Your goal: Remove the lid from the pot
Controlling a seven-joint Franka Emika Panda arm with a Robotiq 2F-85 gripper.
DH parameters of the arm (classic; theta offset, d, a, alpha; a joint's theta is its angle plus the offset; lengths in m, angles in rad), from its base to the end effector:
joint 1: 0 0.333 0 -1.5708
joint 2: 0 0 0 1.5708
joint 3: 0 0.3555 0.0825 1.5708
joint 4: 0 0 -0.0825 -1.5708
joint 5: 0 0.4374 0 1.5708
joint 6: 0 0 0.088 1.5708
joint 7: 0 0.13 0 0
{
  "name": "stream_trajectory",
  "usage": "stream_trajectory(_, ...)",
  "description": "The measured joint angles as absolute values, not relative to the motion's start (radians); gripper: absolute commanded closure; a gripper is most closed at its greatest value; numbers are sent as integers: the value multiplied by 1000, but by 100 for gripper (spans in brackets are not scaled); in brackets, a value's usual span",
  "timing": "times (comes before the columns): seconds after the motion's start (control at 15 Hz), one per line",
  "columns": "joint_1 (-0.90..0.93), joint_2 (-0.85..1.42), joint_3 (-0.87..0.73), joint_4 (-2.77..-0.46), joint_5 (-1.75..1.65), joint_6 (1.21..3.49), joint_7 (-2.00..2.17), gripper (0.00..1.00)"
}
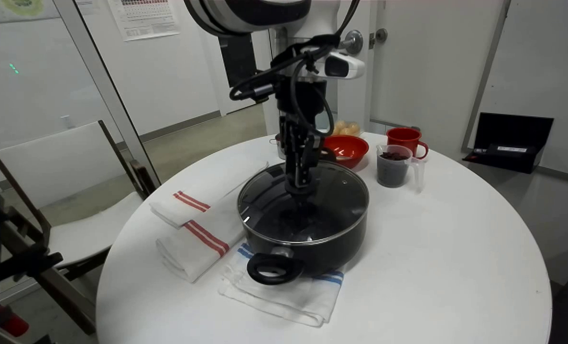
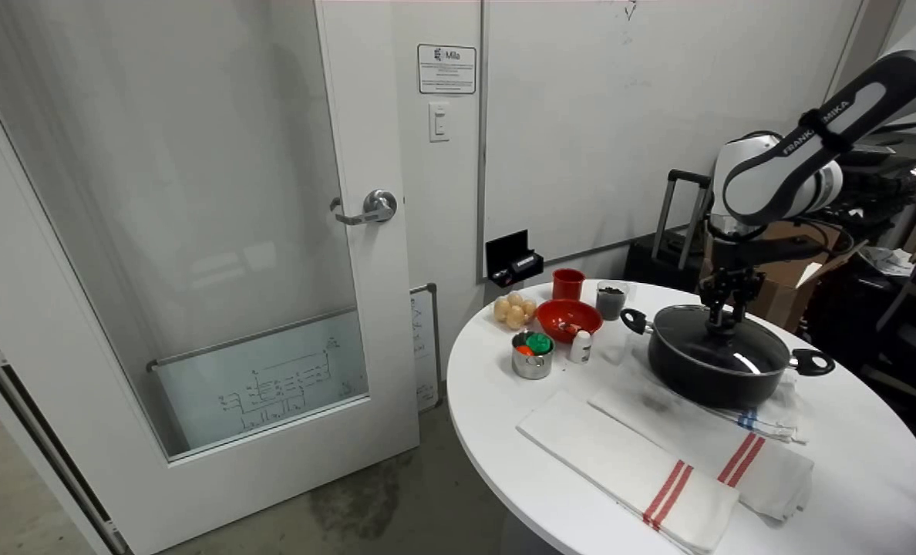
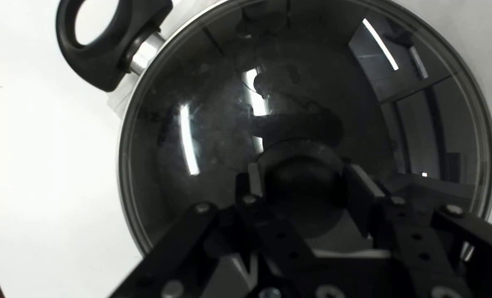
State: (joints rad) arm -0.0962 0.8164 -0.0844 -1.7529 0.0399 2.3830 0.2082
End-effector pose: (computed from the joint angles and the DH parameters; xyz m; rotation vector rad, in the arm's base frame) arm 0.6741 -0.1212 0.0510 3.0259 -0.6125 -0.2824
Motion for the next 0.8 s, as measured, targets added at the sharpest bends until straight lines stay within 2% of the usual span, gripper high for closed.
stream_trajectory(0.8, -13, 628, -85, -1870, 13, 2383, 209, 75)
